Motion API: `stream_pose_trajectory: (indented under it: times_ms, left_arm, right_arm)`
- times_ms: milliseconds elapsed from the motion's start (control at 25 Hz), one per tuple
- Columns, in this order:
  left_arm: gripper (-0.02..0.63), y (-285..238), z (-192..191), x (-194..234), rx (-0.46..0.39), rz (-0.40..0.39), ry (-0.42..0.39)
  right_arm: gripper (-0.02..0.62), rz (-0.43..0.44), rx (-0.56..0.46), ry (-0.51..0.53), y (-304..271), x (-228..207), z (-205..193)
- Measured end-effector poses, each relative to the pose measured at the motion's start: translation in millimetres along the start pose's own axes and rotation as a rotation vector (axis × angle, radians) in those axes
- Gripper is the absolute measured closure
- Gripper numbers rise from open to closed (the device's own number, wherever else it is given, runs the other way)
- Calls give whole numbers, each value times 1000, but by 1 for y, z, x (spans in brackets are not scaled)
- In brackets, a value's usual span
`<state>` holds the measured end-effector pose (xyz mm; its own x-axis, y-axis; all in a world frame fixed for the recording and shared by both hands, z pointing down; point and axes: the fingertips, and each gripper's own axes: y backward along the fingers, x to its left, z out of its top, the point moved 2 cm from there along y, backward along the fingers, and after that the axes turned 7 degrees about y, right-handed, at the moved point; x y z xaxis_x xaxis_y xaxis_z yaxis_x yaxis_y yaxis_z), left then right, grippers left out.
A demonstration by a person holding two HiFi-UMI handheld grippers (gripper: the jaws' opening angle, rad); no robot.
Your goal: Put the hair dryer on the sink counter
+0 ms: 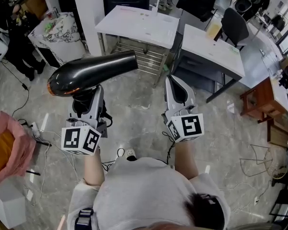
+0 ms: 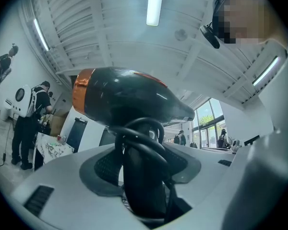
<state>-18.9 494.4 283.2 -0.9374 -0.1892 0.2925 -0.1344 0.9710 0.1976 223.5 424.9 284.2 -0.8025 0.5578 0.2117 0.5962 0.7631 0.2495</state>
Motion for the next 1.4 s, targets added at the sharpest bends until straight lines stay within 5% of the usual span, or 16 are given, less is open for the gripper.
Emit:
stream_pose_trajectory:
  times_ms: [600,1400]
  left_arm:
    - [362,-78,-5,47,25,-39,-5]
    - [362,-303,-7,103,-33,1,-7]
  right_arm:
    - [584,-17,29,-10,-77,-15,-38]
    - [584,56,-28,-22,-289,-136,-97]
